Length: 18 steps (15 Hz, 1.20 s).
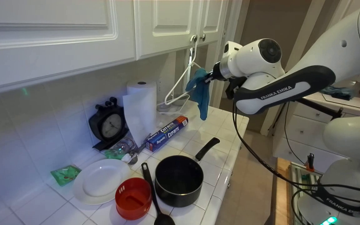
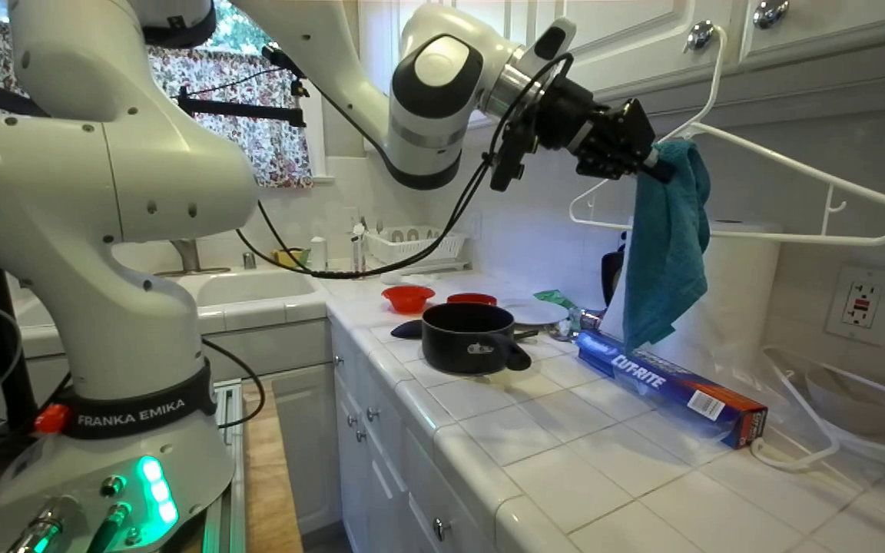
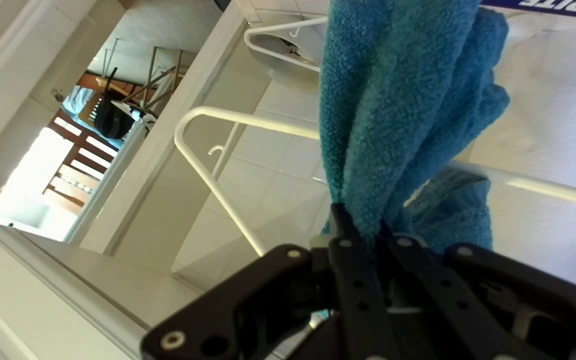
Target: Remove the blue towel from the hanger
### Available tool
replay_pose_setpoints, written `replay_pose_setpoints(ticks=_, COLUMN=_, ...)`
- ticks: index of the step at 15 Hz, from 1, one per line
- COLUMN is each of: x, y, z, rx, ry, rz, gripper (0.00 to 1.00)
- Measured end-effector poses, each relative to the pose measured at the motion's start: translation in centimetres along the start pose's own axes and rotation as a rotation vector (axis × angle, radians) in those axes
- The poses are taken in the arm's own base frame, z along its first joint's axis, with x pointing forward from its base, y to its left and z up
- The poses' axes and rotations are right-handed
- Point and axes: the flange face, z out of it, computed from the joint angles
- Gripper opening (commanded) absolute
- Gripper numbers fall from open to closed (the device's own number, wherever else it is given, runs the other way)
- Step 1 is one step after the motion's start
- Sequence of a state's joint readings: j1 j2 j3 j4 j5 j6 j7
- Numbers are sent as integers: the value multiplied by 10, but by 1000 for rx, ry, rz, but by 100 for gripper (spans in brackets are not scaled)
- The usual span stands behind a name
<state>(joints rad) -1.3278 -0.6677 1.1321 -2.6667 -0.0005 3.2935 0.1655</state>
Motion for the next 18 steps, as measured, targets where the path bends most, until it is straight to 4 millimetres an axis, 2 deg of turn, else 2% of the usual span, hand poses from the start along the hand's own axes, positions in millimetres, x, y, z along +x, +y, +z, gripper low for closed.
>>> replay_pose_setpoints(ticks=8, x=-5, y=10, z=-33, rx=17, ry=75, rz=27, gripper=7)
replay_pose_setpoints(ticks=18, x=12, y=29, z=-49, rx=20, ry=133, rz=59, gripper=7)
